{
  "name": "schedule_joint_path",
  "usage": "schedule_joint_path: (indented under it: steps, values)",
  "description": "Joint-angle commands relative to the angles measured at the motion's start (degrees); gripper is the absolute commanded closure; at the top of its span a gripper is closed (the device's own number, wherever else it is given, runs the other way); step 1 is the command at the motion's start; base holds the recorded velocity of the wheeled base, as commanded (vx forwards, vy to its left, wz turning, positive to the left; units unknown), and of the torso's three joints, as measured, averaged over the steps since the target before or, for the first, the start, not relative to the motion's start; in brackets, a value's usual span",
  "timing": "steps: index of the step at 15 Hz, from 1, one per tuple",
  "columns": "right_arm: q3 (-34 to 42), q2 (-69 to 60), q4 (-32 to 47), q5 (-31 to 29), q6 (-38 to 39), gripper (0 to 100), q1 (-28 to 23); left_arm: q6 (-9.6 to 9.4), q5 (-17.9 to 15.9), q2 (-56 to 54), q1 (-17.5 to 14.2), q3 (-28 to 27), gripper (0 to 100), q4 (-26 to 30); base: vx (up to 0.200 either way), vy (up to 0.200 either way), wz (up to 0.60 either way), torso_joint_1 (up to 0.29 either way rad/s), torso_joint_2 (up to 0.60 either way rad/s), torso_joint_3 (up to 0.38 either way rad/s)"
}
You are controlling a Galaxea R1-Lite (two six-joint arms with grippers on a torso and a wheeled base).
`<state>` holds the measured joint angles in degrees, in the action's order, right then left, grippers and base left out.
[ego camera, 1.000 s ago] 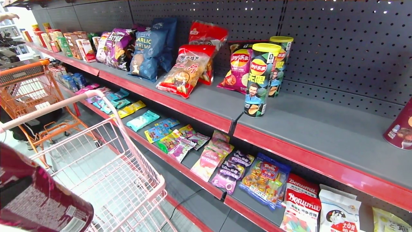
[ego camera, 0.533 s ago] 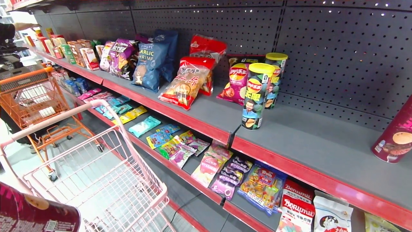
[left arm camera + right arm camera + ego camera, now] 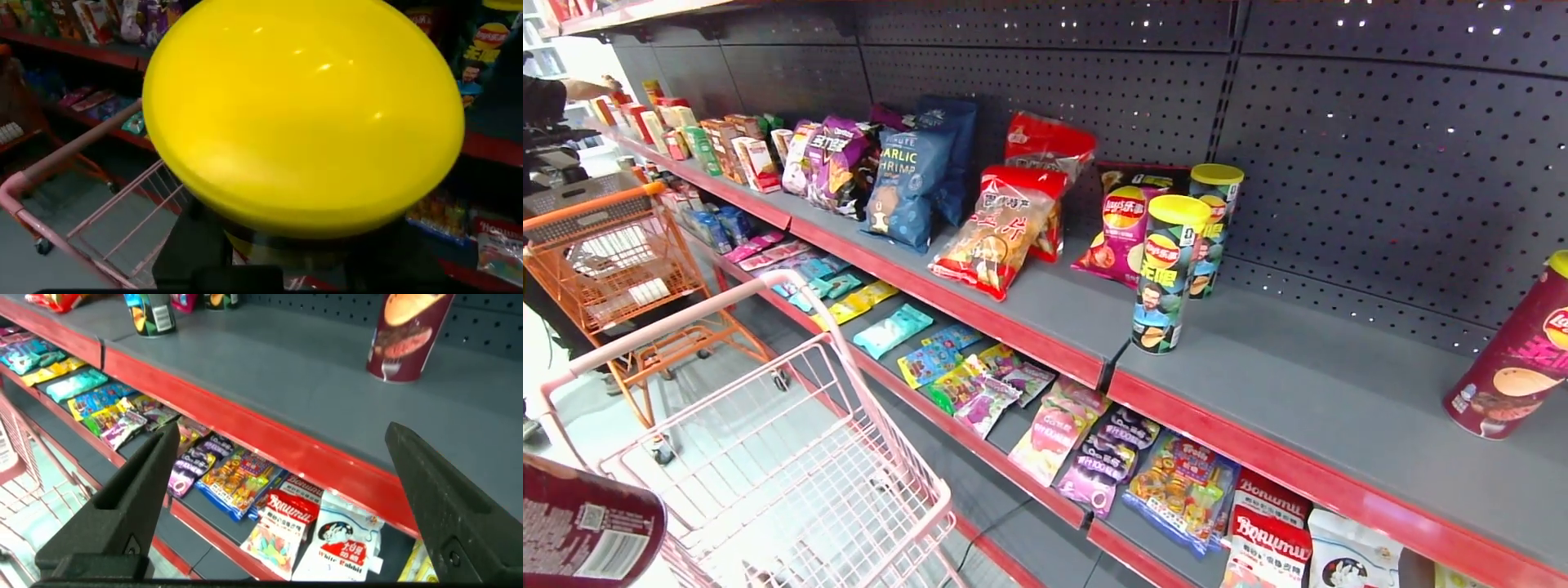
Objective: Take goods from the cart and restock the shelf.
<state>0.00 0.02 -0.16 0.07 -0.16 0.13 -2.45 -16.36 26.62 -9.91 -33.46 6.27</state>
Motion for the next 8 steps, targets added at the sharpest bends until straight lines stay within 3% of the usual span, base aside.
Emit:
schedule_joint_path:
  steps: [1,4,8]
  values:
    - [0.0,-0.02,-0.02,0.01,-0.02,0,0.04,0.69,1.68,1.5,-0.02,-0.11,100,0.06,0.0,0.0,0.0,0.154,-0.36,-0.207]
    - [0.0,-0.02,-0.02,0.01,-0.02,0,0.04,2.89,1.86,2.03,-0.02,-0.11,100,0.15,0.0,0.0,0.0,0.165,-0.36,-0.201]
    - [0.0,-0.02,-0.11,0.01,-0.02,0,0.04,2.8,1.68,2.03,-0.02,1.03,100,0.15,0.0,0.0,0.0,0.142,-0.33,-0.175]
